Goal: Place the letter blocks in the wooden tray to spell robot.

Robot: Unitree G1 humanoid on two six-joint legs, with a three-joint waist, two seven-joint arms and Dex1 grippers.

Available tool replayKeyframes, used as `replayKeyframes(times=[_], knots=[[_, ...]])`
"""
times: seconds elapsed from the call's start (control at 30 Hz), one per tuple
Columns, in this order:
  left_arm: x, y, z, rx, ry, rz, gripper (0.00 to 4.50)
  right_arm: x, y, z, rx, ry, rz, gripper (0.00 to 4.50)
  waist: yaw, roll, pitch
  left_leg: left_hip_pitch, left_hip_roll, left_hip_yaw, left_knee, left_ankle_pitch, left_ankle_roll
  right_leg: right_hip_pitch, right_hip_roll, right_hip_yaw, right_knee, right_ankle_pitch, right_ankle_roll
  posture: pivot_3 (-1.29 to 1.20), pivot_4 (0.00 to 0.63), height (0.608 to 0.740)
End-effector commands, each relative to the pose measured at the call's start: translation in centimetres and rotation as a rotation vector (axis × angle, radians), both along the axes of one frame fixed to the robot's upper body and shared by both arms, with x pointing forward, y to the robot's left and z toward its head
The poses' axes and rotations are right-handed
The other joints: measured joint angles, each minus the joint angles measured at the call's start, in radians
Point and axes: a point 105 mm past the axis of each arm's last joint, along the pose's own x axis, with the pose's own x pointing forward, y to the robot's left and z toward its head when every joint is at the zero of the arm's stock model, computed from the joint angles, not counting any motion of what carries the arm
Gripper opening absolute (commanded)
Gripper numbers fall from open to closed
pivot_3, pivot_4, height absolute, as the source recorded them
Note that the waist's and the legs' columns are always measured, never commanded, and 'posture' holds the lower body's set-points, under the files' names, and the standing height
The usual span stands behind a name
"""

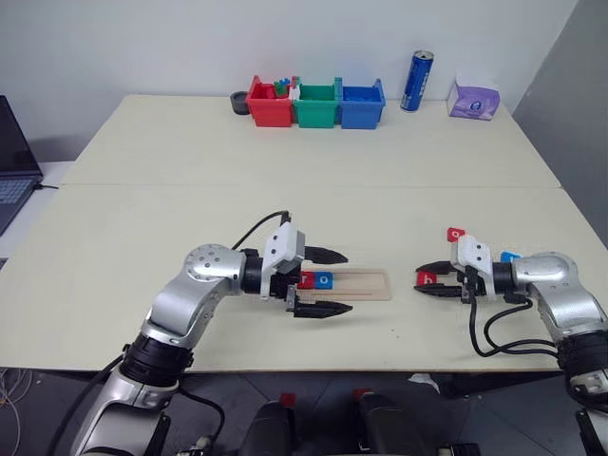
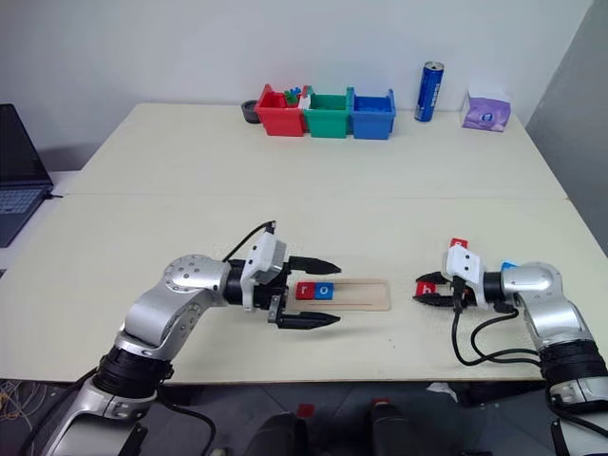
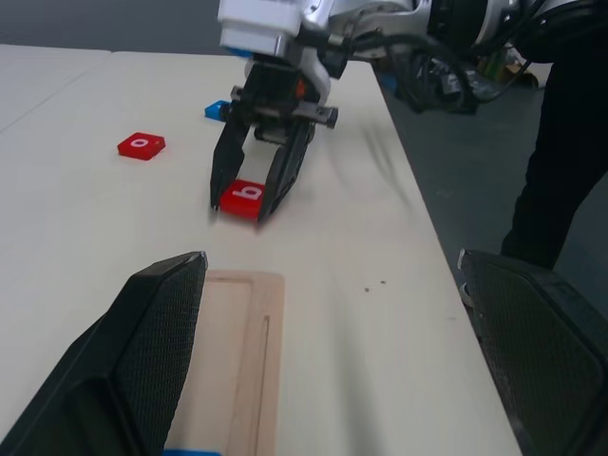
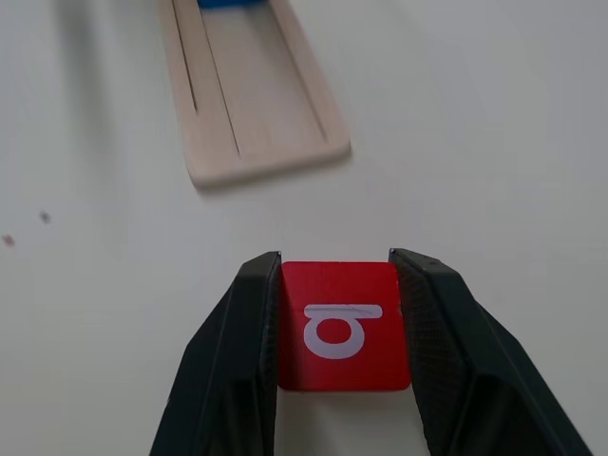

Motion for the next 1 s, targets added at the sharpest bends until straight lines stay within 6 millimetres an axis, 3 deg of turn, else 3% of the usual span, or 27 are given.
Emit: replayKeyframes(times=[0.03, 0.17, 0.47, 1.0], knots=[[0.5, 2.0, 0.8, 0.001, -0.041, 0.034, 4.5, 0.4, 2.7, 3.9, 0.09, -0.087, 0.037, 1.43, 0.0, 0.0, 0.0, 0.0, 0.0, 0.0, 0.0, 0.0, 0.0, 0.0, 0.0, 0.0, 0.0, 0.0, 0.0, 0.0, 0.15, 0.74], [0.6, 4.3, 0.5, 0.046, -0.05, 0.059, 4.5, 1.0, 5.5, 4.5, 0.113, -0.096, 0.05, 1.43, 0.004, 0.0, 0.0, 0.0, -0.001, 0.0, 0.0, 0.0, 0.0, 0.001, 0.0, -0.001, 0.0, 0.0, 0.0, 0.0, 0.15, 0.74], [0.7, 8.3, 0.3, 0.117, -0.069, 0.103, 4.5, 1.3, 10.8, 3.1, 0.144, -0.066, 0.094, 1.43, 0.008, 0.001, 0.0, -0.002, -0.001, 0.001, 0.0, 0.0, 0.0, -0.001, -0.001, -0.003, -0.001, 0.0, 0.0, 0.0, 0.15, 0.74], [0.9, 7.5, -0.3, 0.111, -0.064, 0.088, 4.5, 0.5, 12.1, 0.3, 0.094, 0.019, 0.118, 1.43, 0.005, 0.001, 0.0, -0.003, -0.001, 0.001, 0.0, 0.0, 0.0, -0.001, -0.001, -0.003, -0.001, 0.0, 0.0, 0.0, 0.15, 0.74]])
